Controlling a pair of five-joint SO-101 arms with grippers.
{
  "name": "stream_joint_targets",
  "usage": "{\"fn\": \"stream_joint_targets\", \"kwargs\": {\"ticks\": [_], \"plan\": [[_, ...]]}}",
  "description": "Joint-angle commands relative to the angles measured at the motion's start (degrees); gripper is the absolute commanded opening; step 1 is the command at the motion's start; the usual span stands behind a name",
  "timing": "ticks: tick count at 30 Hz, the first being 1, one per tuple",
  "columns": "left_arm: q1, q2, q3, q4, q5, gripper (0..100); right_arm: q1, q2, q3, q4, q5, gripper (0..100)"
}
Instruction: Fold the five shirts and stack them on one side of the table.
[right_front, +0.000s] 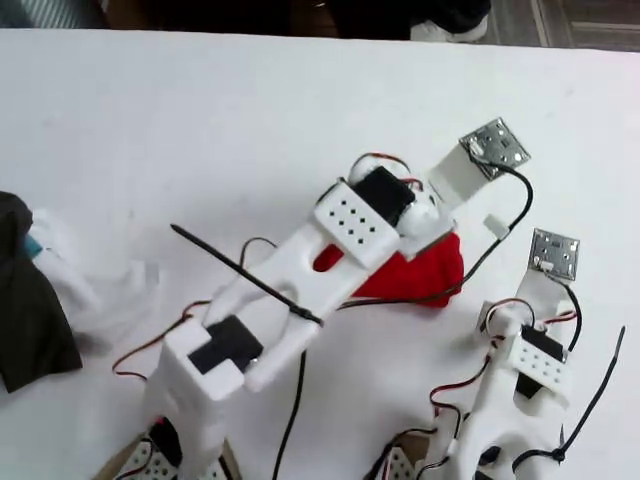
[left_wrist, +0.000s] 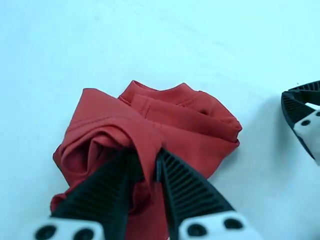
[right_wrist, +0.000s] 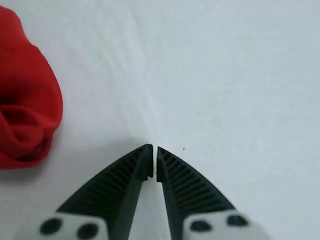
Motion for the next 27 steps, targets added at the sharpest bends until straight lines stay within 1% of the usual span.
{"fn": "stream_joint_targets", "kwargs": {"ticks": [1, 6, 8, 11, 12, 16, 19, 21, 23, 24, 25, 27], "plan": [[0.44, 1.23, -0.84, -1.05, 0.44, 2, 0.31, -2.07, -0.18, -0.84, -0.53, 1.9], [1.05, 2.81, -0.84, -1.23, 0.44, 3, 0.22, -2.07, -0.18, -0.84, -0.53, 1.9], [1.23, 2.9, -0.84, -1.23, 0.44, 9, 0.13, -1.98, -0.09, -0.84, -0.53, 1.9], [0.97, 2.46, -0.92, -0.97, 0.44, 23, 0.04, -1.98, -0.09, -0.84, -0.53, 1.9], [0.79, 2.46, -1.27, -0.7, 0.44, 25, 0.04, -1.98, -0.09, -0.84, -0.53, 1.9], [-1.49, 0.79, -7.69, 3.96, 0.09, 23, 0.04, -1.98, -0.09, -0.84, -0.53, 1.9], [-5.71, -0.97, -15.87, 8.88, 0.09, 22, 0.13, -1.98, -0.09, -0.84, -0.53, 1.9], [-10.2, -1.41, -20.18, 12.4, 0.0, 22, 0.22, -1.98, -0.09, -0.92, -0.53, 1.9], [-15.3, -0.88, -21.67, 14.51, 0.0, 15, -0.04, -1.63, -0.88, -0.84, -0.44, 1.9], [-17.58, 0.09, -20.97, 14.59, 0.0, 8, -0.31, -1.45, -2.29, -0.22, -0.26, 1.9], [-19.52, 1.49, -19.82, 14.51, 0.18, 1, -1.27, -1.19, -4.57, 2.15, 0.0, 1.9], [-21.63, 5.19, -17.45, 13.63, 0.09, 5, -4.97, 0.4, -13.45, 11.38, 0.0, 1.9]]}}
